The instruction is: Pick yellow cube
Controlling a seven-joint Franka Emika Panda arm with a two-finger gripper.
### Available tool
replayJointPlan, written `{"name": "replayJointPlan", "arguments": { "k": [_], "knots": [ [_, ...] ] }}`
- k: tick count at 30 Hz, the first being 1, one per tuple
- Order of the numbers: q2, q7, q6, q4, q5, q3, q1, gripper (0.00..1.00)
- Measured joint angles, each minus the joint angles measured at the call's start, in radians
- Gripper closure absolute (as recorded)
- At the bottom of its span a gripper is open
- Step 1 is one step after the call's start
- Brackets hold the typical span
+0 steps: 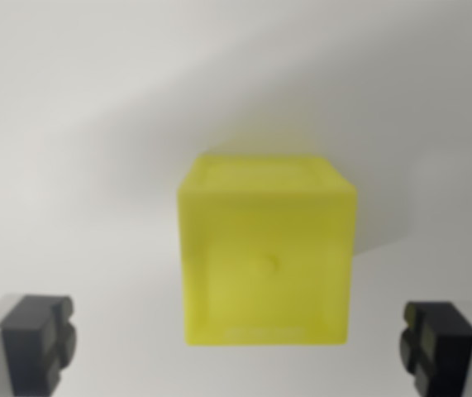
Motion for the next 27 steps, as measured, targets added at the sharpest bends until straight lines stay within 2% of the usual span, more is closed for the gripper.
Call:
{"name": "replayJointPlan", "arguments": {
  "k": [5, 10, 13, 20, 27],
  "knots": [
    [0.016, -0.004, 0.024, -0.009, 0.007, 0.0, -0.011, 0.0],
    [0.023, -0.005, 0.03, -0.009, 0.009, 0.001, -0.012, 0.0],
    [0.041, -0.008, 0.044, -0.006, 0.014, 0.002, -0.012, 0.0],
    [0.1, -0.026, 0.091, 0.007, 0.039, 0.004, -0.008, 0.0],
    [0.161, -0.051, 0.135, 0.023, 0.073, 0.006, -0.004, 0.0]
  ]
}}
